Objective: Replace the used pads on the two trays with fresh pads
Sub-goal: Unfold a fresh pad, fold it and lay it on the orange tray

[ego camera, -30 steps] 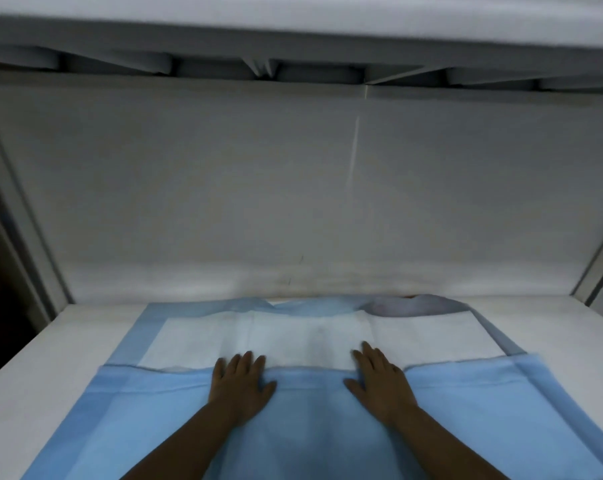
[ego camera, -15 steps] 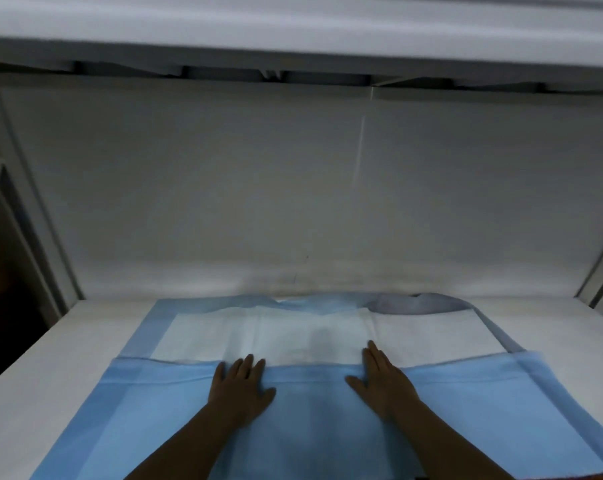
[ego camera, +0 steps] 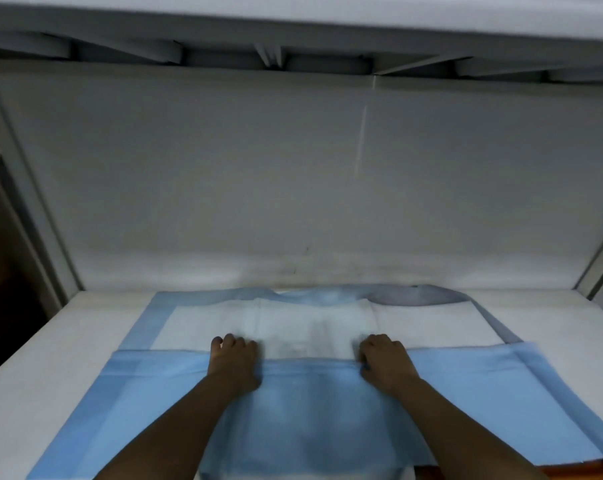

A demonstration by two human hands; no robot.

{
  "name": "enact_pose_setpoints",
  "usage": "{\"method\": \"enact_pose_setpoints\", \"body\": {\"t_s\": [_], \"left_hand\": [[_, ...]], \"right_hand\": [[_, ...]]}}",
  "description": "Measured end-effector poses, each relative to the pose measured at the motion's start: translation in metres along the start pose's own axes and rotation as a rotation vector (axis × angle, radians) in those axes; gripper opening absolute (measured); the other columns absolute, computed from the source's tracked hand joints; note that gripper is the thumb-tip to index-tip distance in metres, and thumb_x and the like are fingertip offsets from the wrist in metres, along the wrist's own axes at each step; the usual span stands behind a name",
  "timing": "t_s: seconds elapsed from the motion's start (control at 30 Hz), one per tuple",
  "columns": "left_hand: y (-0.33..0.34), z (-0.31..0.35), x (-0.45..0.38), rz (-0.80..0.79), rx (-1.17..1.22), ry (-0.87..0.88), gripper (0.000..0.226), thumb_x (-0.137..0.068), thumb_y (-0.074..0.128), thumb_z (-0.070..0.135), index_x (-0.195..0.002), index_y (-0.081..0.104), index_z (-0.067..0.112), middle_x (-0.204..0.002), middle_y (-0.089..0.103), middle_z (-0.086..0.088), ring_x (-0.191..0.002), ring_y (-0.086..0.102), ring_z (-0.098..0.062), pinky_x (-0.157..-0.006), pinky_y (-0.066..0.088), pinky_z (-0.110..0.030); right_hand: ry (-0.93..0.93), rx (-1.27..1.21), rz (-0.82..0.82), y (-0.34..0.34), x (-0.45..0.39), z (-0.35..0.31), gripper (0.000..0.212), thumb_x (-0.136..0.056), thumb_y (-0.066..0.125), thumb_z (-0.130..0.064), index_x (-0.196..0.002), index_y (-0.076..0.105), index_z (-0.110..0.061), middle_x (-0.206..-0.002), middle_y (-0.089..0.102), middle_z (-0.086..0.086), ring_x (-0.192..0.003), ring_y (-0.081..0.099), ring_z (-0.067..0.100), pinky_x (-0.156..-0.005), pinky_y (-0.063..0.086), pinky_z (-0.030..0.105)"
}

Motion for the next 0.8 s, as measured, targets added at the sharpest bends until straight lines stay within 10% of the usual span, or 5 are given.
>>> {"method": "enact_pose_setpoints", "body": {"t_s": [0.23,0.47,0.6,0.8], "left_hand": [[-0.023,-0.009,0.022,0.238,0.049,-0.017,0.030,-0.091,0.044,0.026,-0.117,0.057,0.022,-0.123,0.051,-0.001,-0.121,0.047,-0.020,-0.116,0.007,-0.044],[-0.059,-0.022,0.066,0.460,0.137,0.024,0.021,-0.090,0.049,0.020,-0.108,0.056,0.012,-0.088,0.070,-0.005,-0.087,0.066,-0.025,-0.114,0.019,-0.039],[-0.080,-0.029,0.093,0.617,0.080,0.083,0.023,-0.060,0.077,0.008,-0.078,0.062,0.008,-0.054,0.062,-0.005,-0.050,0.061,-0.026,-0.086,0.049,-0.044],[-0.106,-0.029,0.151,0.714,-0.041,0.162,0.032,-0.044,0.079,0.006,-0.059,0.051,0.011,-0.042,0.048,-0.002,-0.030,0.034,-0.022,-0.053,0.026,-0.022]], "right_hand": [[-0.053,-0.056,0.263,-0.025,0.019,0.000,0.015,-0.080,0.053,-0.013,-0.092,0.058,-0.006,-0.074,0.066,0.014,-0.078,0.063,0.034,-0.070,0.041,0.036],[-0.061,0.056,0.196,-0.080,0.057,-0.001,0.050,-0.080,0.059,-0.035,-0.125,0.051,-0.014,-0.120,0.059,0.008,-0.109,0.056,0.027,-0.093,0.034,0.029],[-0.066,0.134,0.273,-0.107,0.087,-0.004,0.032,-0.082,0.054,-0.026,-0.111,0.062,-0.013,-0.113,0.058,0.009,-0.100,0.058,0.030,-0.081,0.036,0.030],[-0.065,0.050,0.367,-0.125,0.140,-0.011,0.016,-0.085,0.054,-0.020,-0.099,0.059,-0.015,-0.100,0.056,0.002,-0.090,0.057,0.024,-0.062,0.032,0.028]]}}
Point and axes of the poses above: each hand's wrist, its own x-axis away from the middle knuckle, its own y-axis out of the palm, z = x × y, the point moved 3 cm from there along -x, towards the middle knuckle
